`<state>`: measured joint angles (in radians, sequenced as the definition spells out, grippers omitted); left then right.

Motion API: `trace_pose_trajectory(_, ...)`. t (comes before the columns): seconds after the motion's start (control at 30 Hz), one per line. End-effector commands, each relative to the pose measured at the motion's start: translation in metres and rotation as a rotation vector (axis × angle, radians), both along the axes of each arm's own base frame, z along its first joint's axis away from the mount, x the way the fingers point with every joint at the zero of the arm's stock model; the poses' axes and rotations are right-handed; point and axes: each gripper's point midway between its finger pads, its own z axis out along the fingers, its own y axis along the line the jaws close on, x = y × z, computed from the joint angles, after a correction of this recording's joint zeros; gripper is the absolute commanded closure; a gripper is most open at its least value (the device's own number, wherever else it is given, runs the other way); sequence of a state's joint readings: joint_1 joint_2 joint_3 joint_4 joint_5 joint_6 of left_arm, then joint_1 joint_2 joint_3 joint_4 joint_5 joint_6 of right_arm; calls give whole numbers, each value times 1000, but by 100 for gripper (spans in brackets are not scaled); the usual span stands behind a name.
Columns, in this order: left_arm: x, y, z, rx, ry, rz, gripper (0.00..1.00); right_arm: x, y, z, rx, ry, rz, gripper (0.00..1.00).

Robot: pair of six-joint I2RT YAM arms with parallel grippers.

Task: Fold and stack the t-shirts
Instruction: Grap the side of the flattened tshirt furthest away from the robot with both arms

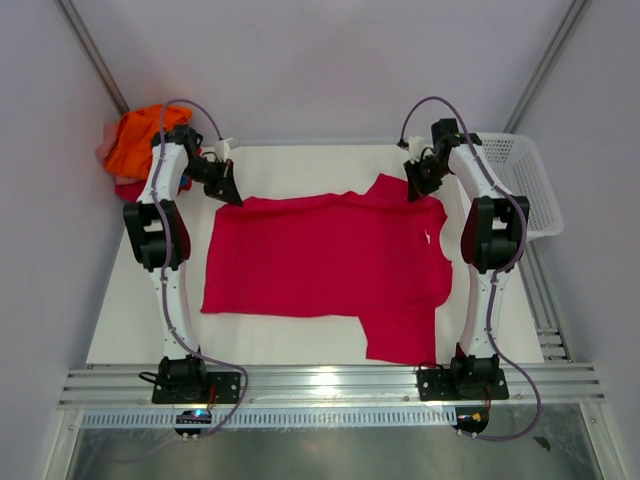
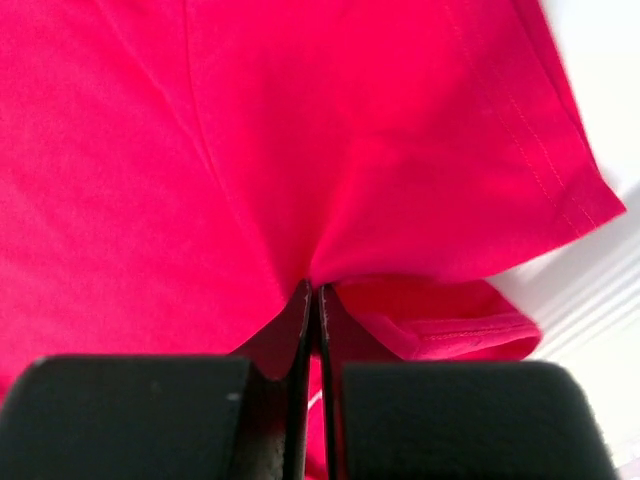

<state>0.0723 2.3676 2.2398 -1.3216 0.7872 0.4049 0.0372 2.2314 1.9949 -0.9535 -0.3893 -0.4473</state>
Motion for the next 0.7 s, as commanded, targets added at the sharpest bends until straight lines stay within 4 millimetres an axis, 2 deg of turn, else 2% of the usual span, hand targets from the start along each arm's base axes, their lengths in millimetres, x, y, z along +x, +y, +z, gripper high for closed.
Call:
trace_pose_trajectory(0.0, -22, -3, 25, -20, 20, -48, 100, -34, 5, 38, 20, 27, 105, 93)
trace_pose_trajectory(0.03, -22, -2, 25, -20, 23, -49, 100, -36, 5, 32, 12, 48, 106, 77)
trace_pose_trajectory(0.07, -23, -3, 22, -24, 34, -50, 100, -38, 4, 29, 6, 61, 103, 50)
trace_pose_trajectory(0.1, -24, -4, 21, -29, 37, -52, 100, -34, 0, 25, -16, 60, 72, 2)
trace_pose_trajectory(0.17, -24, -6, 20, -45, 46, -52, 100, -26, -6, 15, -45, 52, 30, 2)
trace_pose_trajectory(0.23, -25, -7, 17, -53, 61, -53, 100, -11, -8, 15, -54, 19, -20, 1)
trace_pose_trajectory(0.47, -24, -9, 9, -71, 85, -46, 100, 54, -13, 12, -110, -104, -149, 1)
trace_pose_trajectory(0.5, -24, -9, 9, -78, 88, -45, 100, 61, -14, 0, -126, -105, -159, 1)
trace_pose_trajectory(0.57, -23, -10, 7, -86, 96, -43, 100, 73, -19, -1, -189, -138, -201, 0)
trace_pose_trajectory(0.6, -23, -13, 7, -102, 101, -42, 100, 76, -19, -10, -207, -132, -209, 1)
trace_pose_trajectory(0.67, -25, -15, 6, -120, 114, -40, 100, 78, -17, -15, -230, -138, -225, 1)
